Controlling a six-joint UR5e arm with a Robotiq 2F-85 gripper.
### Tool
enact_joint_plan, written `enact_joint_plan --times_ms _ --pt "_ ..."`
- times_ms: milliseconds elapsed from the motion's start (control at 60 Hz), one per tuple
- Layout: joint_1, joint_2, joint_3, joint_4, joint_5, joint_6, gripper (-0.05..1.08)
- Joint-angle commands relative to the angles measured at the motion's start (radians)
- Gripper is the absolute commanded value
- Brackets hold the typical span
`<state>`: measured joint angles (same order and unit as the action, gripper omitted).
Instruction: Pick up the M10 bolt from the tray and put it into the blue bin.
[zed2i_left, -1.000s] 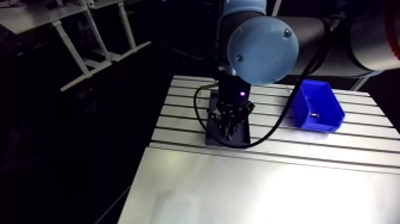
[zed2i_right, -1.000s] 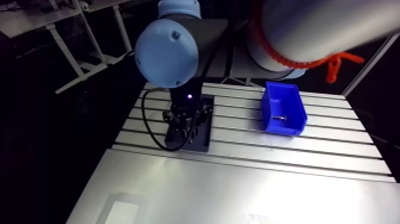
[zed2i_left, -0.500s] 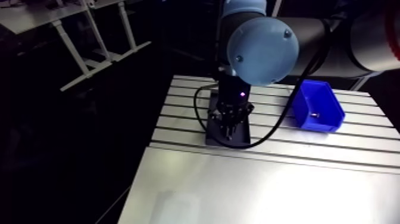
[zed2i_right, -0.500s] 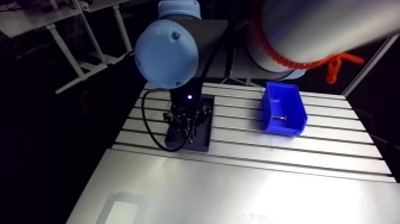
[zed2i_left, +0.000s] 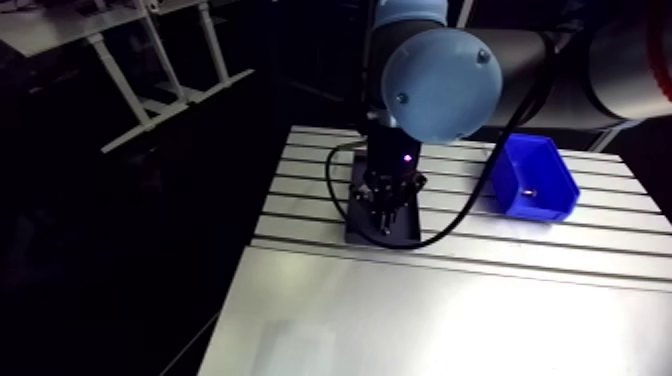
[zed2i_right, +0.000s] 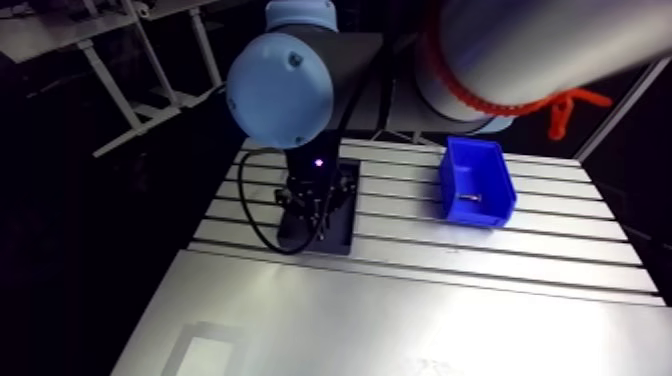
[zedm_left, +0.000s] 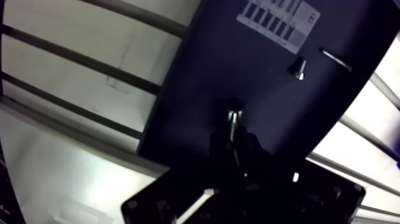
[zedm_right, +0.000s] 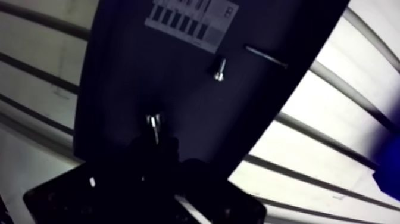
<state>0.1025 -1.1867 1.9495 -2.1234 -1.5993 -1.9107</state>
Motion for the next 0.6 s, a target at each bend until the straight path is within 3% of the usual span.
enact_joint_plan --times_ms 17,417,600 --pt "-0.001 -0.006 -0.008 -0.001 0.000 0.000 0.84" --pt "-0.001 -0.015 -0.033 0.004 -0.003 0.000 0.93" --pt "-0.001 -0.029 -0.045 0.006 0.006 0.000 1.01"
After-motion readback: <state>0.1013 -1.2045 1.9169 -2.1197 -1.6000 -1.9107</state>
